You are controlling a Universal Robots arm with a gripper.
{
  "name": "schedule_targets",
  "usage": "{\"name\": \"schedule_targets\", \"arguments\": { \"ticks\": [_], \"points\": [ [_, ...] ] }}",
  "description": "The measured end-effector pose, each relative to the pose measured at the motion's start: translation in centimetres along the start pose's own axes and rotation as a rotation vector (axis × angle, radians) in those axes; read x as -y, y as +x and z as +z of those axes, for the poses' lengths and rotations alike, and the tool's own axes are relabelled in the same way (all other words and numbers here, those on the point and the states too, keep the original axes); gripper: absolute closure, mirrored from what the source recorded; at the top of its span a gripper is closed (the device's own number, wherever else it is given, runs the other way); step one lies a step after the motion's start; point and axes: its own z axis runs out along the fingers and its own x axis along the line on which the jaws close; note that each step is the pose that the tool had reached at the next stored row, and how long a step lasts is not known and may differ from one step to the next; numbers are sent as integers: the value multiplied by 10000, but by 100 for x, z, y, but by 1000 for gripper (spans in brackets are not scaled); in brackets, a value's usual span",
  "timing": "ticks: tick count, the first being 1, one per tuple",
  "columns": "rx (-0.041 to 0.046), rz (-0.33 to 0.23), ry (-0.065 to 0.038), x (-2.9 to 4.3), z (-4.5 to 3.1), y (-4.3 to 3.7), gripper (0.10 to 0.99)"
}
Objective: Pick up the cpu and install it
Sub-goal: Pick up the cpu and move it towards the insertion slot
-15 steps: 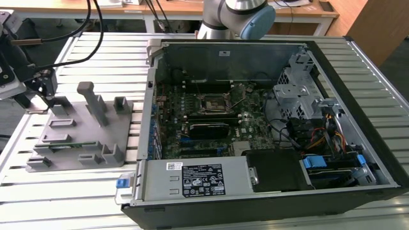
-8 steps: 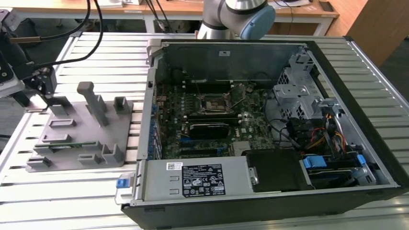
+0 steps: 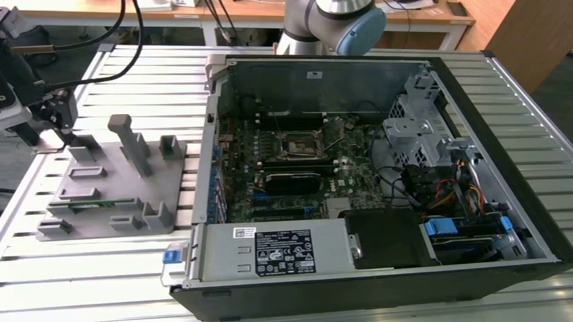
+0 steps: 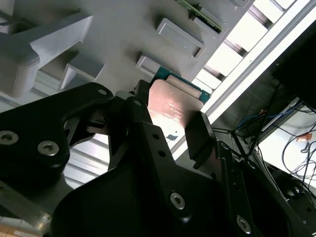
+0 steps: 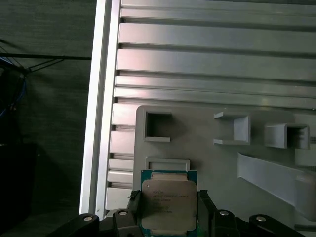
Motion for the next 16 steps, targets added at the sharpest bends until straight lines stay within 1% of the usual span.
{"name": "schedule_targets", "arguments": {
  "ticks": [13, 16],
  "points": [
    [0, 0, 0, -19, -132, 3, 549],
    [0, 0, 0, -25, -173, 4, 549]
  ]
}}
